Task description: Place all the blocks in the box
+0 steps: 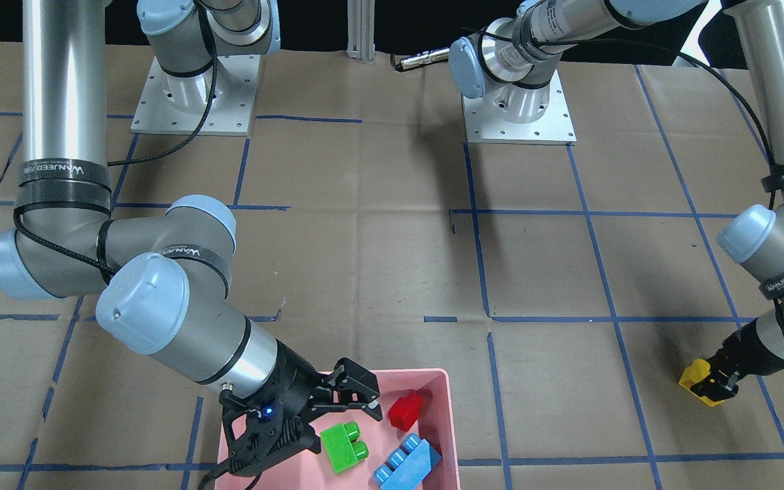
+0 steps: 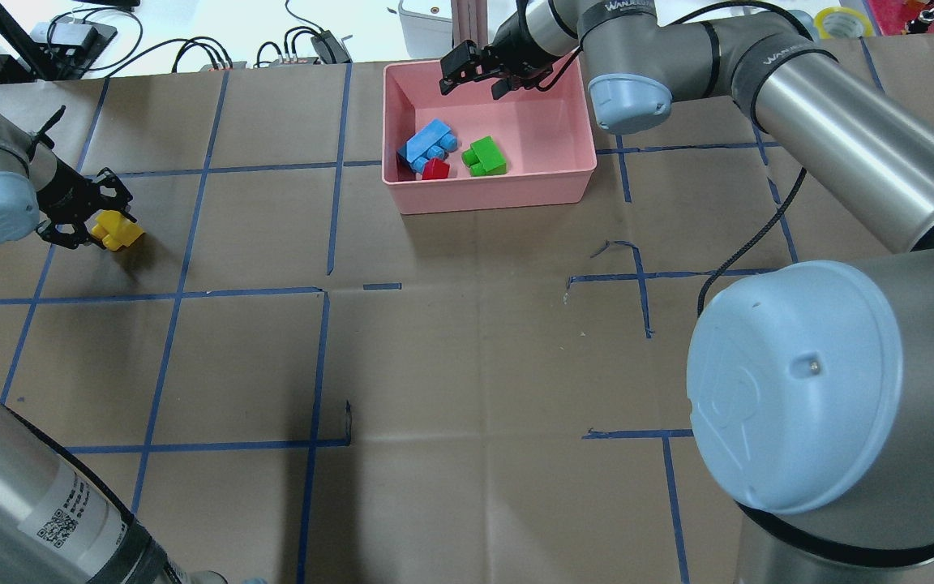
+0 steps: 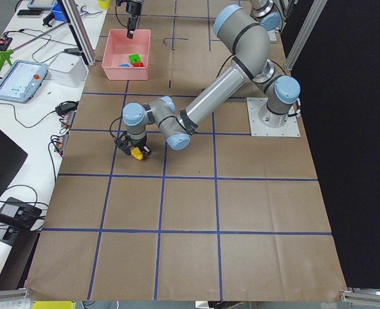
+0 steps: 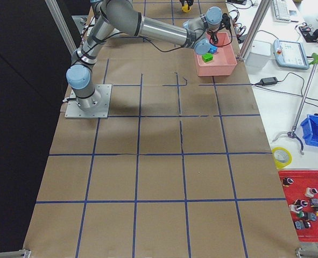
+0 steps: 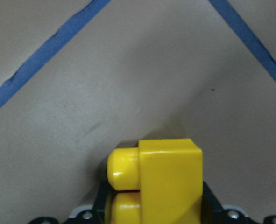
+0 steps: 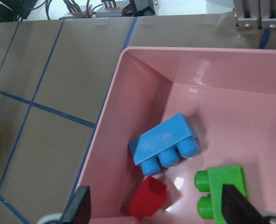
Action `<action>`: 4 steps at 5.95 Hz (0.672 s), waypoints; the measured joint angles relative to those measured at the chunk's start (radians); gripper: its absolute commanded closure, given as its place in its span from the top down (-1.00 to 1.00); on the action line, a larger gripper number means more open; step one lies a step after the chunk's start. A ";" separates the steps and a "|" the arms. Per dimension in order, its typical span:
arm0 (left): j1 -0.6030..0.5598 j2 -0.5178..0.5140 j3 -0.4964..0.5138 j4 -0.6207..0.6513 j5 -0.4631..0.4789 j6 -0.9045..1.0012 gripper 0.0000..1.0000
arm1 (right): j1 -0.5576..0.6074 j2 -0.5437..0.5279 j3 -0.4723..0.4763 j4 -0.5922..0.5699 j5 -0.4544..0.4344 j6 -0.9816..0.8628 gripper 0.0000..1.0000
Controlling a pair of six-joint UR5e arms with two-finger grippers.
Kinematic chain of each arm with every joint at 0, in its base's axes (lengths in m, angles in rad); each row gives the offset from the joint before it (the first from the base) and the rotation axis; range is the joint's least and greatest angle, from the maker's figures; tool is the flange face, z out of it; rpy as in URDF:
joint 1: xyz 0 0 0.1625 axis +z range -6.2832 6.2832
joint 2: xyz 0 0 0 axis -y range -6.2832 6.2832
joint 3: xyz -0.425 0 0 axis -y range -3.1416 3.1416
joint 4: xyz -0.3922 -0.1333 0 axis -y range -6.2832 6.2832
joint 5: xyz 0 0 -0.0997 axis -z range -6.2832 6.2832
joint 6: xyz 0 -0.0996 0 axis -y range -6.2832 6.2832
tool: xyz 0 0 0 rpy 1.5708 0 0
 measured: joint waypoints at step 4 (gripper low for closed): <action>-0.060 0.050 0.204 -0.257 -0.034 0.050 -0.53 | -0.059 -0.151 0.008 0.402 -0.460 -0.263 0.99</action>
